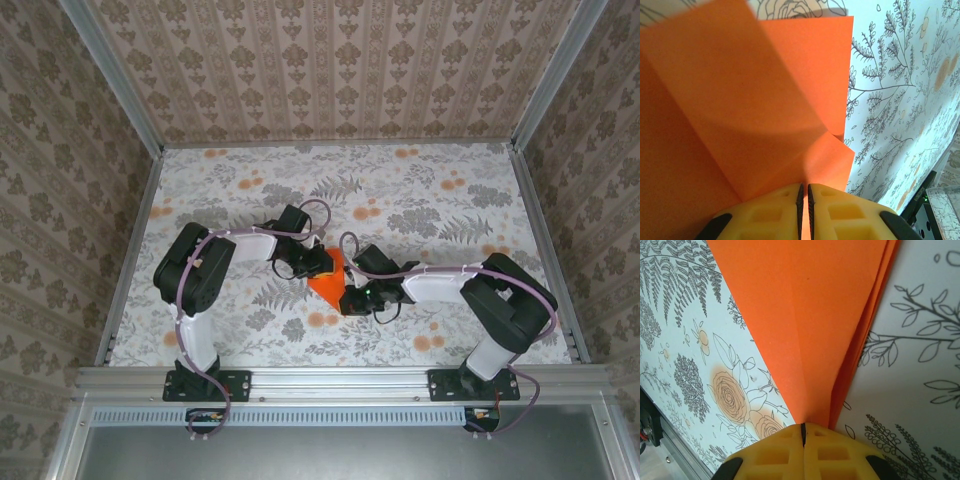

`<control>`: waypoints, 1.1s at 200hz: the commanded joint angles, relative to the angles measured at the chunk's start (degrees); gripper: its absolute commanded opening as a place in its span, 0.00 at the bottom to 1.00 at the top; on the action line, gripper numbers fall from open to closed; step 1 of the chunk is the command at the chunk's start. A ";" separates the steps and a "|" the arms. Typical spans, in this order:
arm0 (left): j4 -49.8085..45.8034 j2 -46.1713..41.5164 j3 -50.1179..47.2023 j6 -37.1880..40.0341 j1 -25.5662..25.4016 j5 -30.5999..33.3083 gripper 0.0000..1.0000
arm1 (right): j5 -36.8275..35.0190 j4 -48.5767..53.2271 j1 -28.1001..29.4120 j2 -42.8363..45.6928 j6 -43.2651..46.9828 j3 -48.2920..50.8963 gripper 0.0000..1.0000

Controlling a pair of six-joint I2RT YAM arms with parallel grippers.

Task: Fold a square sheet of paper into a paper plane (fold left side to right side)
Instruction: Fourth fold the wing at the center of the table.

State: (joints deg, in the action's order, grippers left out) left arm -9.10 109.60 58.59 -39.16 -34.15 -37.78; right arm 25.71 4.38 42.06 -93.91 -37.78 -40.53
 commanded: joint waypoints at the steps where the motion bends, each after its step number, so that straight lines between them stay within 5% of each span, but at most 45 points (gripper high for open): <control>1: -5.48 1.05 -1.37 1.72 0.67 5.60 0.16 | -0.20 8.36 0.98 0.30 -0.89 2.74 0.06; 89: -5.24 0.88 -1.66 1.55 0.67 5.68 0.16 | 0.24 9.58 0.95 2.47 -0.63 4.76 0.02; 154: -5.22 0.53 -1.58 1.28 0.32 5.83 0.16 | 2.69 7.83 -1.43 12.25 -0.92 2.59 0.04; 220: -5.13 0.57 -1.41 1.15 0.05 5.61 0.16 | 2.05 -0.20 -2.78 1.75 -2.87 -5.47 0.02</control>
State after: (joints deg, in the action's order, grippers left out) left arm -9.45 109.43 58.57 -39.13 -34.15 -37.54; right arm 27.49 7.90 39.46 -87.72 -39.24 -42.54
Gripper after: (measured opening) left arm 0.157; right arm 0.046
